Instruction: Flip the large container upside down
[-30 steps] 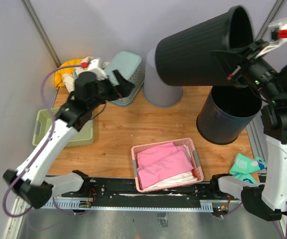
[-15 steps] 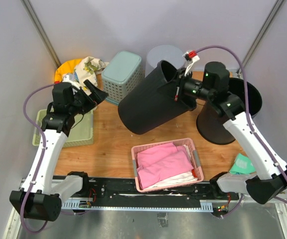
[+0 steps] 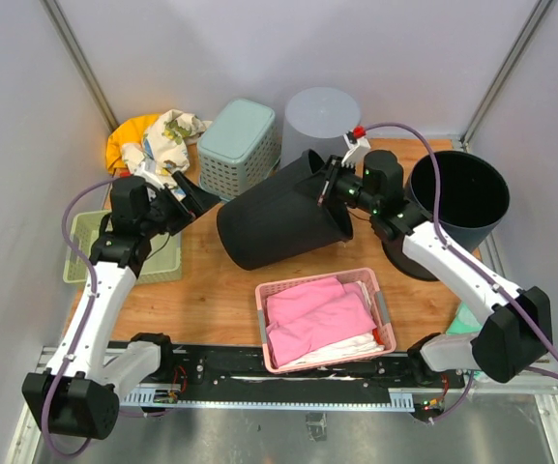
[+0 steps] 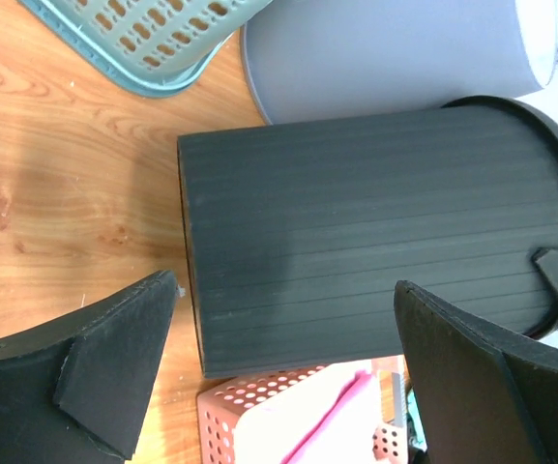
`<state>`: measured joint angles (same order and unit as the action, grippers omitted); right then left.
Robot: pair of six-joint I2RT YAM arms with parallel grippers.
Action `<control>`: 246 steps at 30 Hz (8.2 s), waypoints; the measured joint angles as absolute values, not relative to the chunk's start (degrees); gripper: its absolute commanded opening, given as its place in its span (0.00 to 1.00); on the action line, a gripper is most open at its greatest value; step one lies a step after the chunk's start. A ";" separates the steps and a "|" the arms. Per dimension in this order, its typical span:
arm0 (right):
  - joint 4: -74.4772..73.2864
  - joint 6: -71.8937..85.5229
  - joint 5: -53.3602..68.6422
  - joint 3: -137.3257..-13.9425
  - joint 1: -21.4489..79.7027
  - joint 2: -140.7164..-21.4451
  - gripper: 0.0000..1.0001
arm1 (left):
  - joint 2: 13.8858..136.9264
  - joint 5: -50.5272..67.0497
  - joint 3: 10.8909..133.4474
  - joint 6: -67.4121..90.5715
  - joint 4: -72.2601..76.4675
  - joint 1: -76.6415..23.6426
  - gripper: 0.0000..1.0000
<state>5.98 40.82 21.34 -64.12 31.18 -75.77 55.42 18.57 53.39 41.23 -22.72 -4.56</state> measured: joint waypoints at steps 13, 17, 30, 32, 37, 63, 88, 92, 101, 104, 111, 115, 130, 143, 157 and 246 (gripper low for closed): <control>-7.81 34.57 12.23 -63.44 31.22 -75.99 0.67 | 55.20 20.43 45.54 38.79 -18.50 -4.56 0.99; -13.80 30.33 9.28 -64.62 31.22 -74.59 0.67 | 57.41 23.09 46.15 36.64 -18.33 -4.56 0.99; -19.46 26.65 4.51 -66.11 31.22 -71.24 0.20 | 60.18 33.12 44.97 35.14 -16.05 -4.56 0.99; -19.40 26.96 4.49 -66.11 31.22 -71.24 0.14 | 60.53 34.68 44.97 35.16 -15.51 -4.58 0.99; -19.22 27.51 4.45 -65.80 31.22 -71.24 0.10 | 60.71 38.94 44.75 36.62 -12.75 -4.58 0.99; -11.57 35.48 0.84 -62.76 27.94 -74.61 0.14 | 59.90 33.47 55.61 45.87 -2.31 -9.52 0.98; -20.95 30.63 3.77 -66.89 30.98 -74.15 0.71 | 70.50 39.75 62.02 50.76 5.65 -23.20 0.99; -25.56 22.22 -6.94 -71.35 30.68 -65.67 0.78 | 71.66 33.76 70.81 43.83 -2.85 -26.81 0.99; -35.81 9.26 -18.65 -73.23 17.50 -57.91 0.80 | 75.72 18.59 88.51 30.09 -14.13 -42.63 0.99; -38.61 7.75 -15.35 -72.66 12.78 -60.42 0.79 | 80.07 16.27 90.78 27.49 -16.08 -47.07 0.99; -41.91 6.00 -8.73 -72.14 11.81 -65.91 0.33 | 89.03 14.20 90.30 25.32 -20.62 -51.42 0.99; -41.82 5.50 -7.60 -72.29 11.46 -65.80 0.03 | 89.06 14.02 88.16 25.32 -20.64 -51.51 0.99; -42.30 11.29 3.88 -86.28 11.11 -71.79 0.01 | 90.80 11.14 87.99 28.14 -18.44 -51.51 0.99; -8.99 39.16 32.49 -66.72 -13.87 -65.65 0.01 | 90.80 7.44 88.18 28.32 -16.80 -51.51 0.99; 10.63 53.71 42.48 -55.79 -24.82 -68.95 0.11 | 92.23 5.72 88.18 26.74 -16.53 -51.00 0.99; -27.68 19.90 24.43 -90.45 4.78 -94.59 0.66 | 98.26 11.64 90.56 20.82 -12.64 -45.67 0.99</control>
<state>-27.68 19.90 24.43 -90.45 4.78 -94.59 98.26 11.64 90.56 20.82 -12.64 -45.67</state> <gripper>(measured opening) 0.660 0.991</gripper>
